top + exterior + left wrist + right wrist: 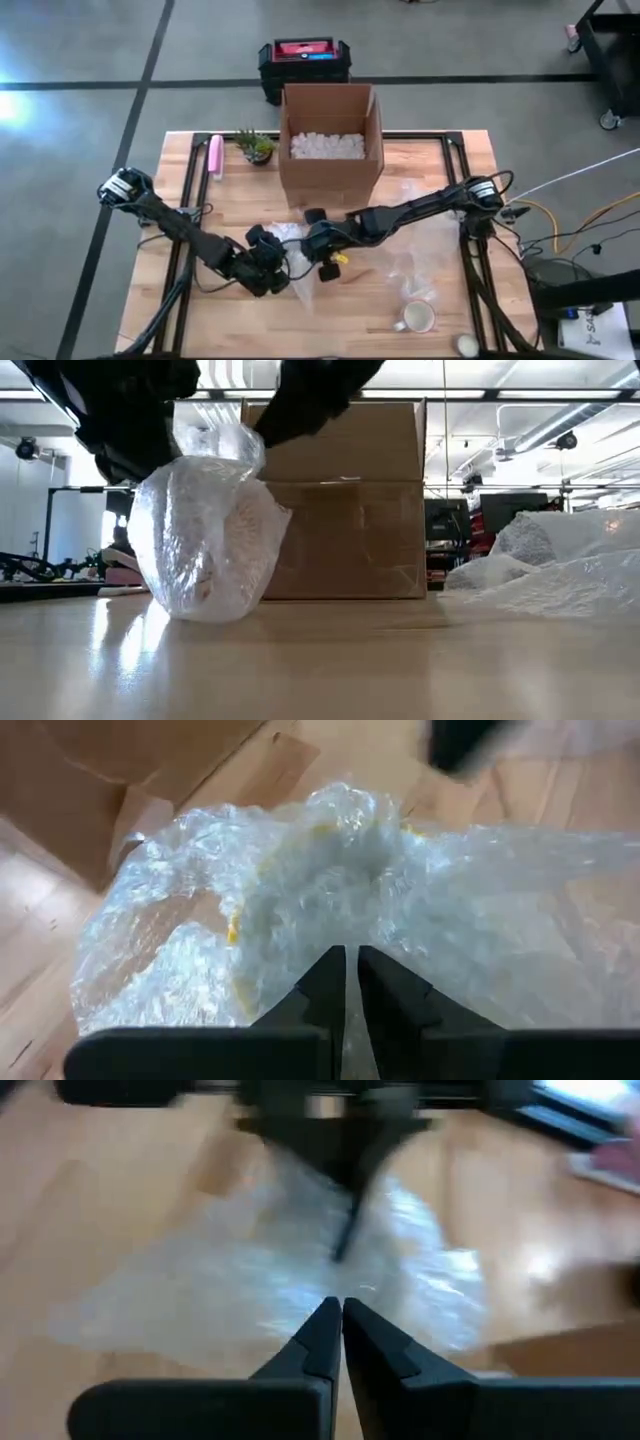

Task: Wrap mug
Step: Wrap the orange mug with the bubble wrap

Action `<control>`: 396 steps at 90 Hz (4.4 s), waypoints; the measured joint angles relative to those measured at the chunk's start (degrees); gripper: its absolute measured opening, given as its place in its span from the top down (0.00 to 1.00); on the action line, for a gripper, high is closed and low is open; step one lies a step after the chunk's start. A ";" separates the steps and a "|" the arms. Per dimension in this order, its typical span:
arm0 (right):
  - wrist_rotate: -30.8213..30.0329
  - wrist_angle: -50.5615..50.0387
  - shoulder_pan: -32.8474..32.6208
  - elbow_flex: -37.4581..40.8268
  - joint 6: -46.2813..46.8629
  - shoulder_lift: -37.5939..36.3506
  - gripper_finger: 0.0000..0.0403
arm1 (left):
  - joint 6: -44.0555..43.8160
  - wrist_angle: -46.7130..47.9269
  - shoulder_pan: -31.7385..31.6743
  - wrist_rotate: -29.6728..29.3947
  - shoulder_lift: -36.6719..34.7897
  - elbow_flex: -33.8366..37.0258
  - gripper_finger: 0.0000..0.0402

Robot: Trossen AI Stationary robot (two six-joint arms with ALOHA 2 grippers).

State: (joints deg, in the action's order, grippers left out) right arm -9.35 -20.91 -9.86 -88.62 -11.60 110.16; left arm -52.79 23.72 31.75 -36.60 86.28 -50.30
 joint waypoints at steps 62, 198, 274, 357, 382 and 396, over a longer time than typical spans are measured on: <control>6.21 1.64 -1.90 -0.24 2.75 7.04 1.00 | 5.19 -3.75 0.13 2.71 -0.07 0.20 0.95; 6.16 7.95 -3.40 -0.13 3.67 7.20 0.99 | 3.85 4.62 -1.80 13.02 -0.08 -5.07 0.99; 6.43 3.17 -2.78 -3.74 0.20 9.72 0.99 | 7.69 1.23 -3.92 17.14 -5.43 -4.89 1.00; 6.74 2.94 -2.79 -3.56 0.05 10.02 0.99 | 11.44 -7.40 -7.53 9.16 -9.75 4.14 1.00; 6.65 3.04 -2.79 -3.52 0.05 10.02 0.99 | 10.09 -12.93 -6.67 11.89 -9.92 7.99 1.00; 6.26 3.61 -2.70 -3.58 0.35 9.87 0.99 | 8.09 -15.10 -6.54 13.19 -9.92 11.74 1.00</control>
State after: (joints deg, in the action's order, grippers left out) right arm -3.09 -17.31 -12.56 -92.20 -11.25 120.03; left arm -44.69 8.62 25.20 -23.41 76.36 -38.57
